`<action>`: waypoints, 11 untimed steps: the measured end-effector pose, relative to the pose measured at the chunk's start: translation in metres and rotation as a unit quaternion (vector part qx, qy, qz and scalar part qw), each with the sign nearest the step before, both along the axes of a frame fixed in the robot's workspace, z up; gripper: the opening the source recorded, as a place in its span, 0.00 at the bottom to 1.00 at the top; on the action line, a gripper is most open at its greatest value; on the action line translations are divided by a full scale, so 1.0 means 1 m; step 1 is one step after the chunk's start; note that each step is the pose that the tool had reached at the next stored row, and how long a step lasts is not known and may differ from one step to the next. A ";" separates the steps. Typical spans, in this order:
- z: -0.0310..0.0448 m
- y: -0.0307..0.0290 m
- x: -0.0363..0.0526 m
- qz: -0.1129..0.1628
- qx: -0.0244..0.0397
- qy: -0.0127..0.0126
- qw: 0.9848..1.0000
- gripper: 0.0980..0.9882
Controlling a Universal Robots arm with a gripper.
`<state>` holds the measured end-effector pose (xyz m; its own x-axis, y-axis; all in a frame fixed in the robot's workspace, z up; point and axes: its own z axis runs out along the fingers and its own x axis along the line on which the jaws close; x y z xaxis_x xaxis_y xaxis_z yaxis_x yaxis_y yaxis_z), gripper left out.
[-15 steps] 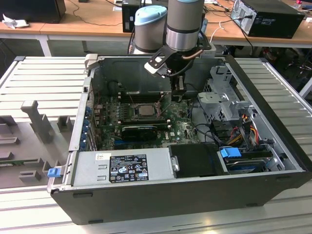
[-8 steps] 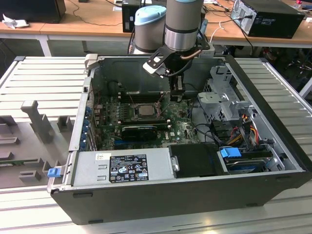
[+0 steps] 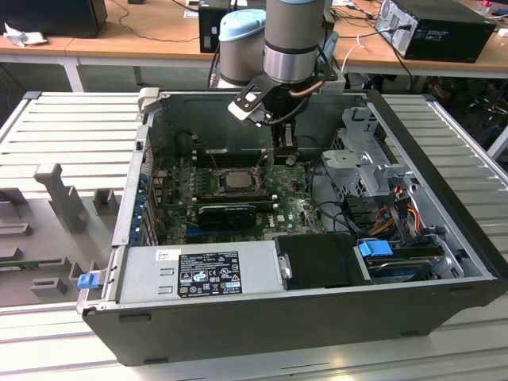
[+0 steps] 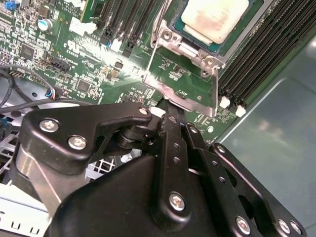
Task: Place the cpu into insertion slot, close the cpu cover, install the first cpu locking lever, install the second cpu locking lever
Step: 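Close the cpu cover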
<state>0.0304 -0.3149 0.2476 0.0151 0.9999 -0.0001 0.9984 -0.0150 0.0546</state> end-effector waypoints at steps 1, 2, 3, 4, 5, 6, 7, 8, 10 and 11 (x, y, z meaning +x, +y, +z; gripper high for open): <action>0.0000 0.0000 -0.0010 0.000 0.000 0.000 1.000 0.01; 0.0000 0.0000 -0.0016 0.000 0.000 0.000 1.000 0.01; 0.0000 0.0000 -0.0022 0.000 0.000 0.000 1.000 0.01; 0.0000 0.0000 -0.0031 0.000 0.000 0.000 1.000 0.01; 0.0000 0.0000 -0.0037 0.000 0.000 0.000 1.000 0.01; 0.0000 0.0000 -0.0045 0.000 0.000 0.000 1.000 0.01; -0.0001 0.0000 -0.0059 0.000 0.000 0.000 1.000 0.01; -0.0001 0.0000 -0.0070 0.000 0.000 0.000 1.000 0.01; -0.0001 0.0000 -0.0111 0.000 0.000 0.000 1.000 0.01; -0.0001 0.0000 -0.0123 0.000 0.000 0.000 1.000 0.01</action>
